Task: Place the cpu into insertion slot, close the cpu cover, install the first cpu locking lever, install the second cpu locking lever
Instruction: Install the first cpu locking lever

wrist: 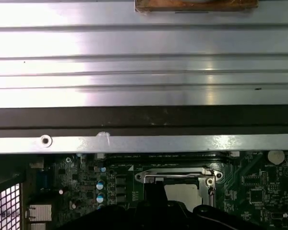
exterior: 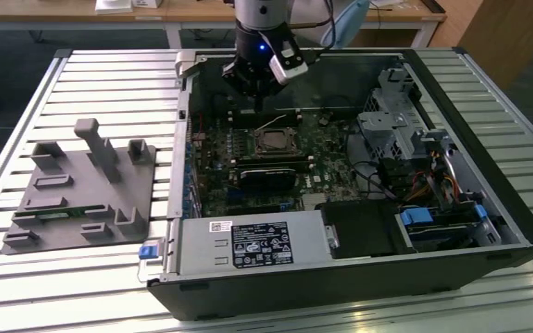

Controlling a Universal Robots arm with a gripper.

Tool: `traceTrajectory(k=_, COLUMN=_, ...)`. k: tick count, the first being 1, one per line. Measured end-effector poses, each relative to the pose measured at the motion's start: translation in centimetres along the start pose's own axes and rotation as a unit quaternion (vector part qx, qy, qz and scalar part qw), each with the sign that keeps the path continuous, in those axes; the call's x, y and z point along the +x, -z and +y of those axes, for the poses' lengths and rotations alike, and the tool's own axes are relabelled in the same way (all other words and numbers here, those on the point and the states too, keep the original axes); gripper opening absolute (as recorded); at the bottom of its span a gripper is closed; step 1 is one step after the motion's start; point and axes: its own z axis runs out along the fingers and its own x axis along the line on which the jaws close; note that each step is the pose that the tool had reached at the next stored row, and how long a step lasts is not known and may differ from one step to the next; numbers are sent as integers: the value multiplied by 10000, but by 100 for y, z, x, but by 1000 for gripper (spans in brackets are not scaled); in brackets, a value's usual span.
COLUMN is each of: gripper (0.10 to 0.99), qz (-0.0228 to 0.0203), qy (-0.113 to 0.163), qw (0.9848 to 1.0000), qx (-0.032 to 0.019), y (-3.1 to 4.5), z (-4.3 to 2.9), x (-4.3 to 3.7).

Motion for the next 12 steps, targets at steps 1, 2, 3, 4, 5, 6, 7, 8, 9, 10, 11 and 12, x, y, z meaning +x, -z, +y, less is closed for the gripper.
traceTrajectory(k=1, gripper=106, qz=1, qy=-1, qw=10000, qx=-28, y=0, z=-4, x=0)
traceTrajectory(k=2, gripper=106, qz=4, qy=-1, qw=10000, qx=-98, y=-2, z=-11, x=-1)
traceTrajectory(k=3, gripper=106, qz=7, qy=-3, qw=9999, qx=-173, y=-4, z=-24, x=-1)
traceTrajectory(k=4, gripper=106, qz=8, qy=-3, qw=9998, qx=-208, y=-11, z=-34, x=-1)
traceTrajectory(k=5, gripper=106, qz=4, qy=-3, qw=9998, qx=-222, y=-20, z=-38, x=-2)
traceTrajectory(k=6, gripper=106, qz=-1, qy=-2, qw=9997, qx=-224, y=-29, z=-39, x=-1)
traceTrajectory(k=7, gripper=106, qz=-6, qy=3, qw=9998, qx=-223, y=-35, z=-40, x=-2)
traceTrajectory(k=8, gripper=106, qz=-12, qy=13, qw=9997, qx=-223, y=-45, z=-40, x=-6)
traceTrajectory(k=9, gripper=106, qz=-19, qy=19, qw=9997, qx=-223, y=-58, z=-40, x=-13)
traceTrajectory(k=10, gripper=106, qz=-20, qy=25, qw=9997, qx=-223, y=-69, z=-40, x=-24)
traceTrajectory(k=11, gripper=106, qz=-20, qy=27, qw=9997, qx=-223, y=-81, z=-39, x=-32)
traceTrajectory(k=12, gripper=106, qz=-20, qy=29, qw=9997, qx=-223, y=-92, z=-37, x=-38)
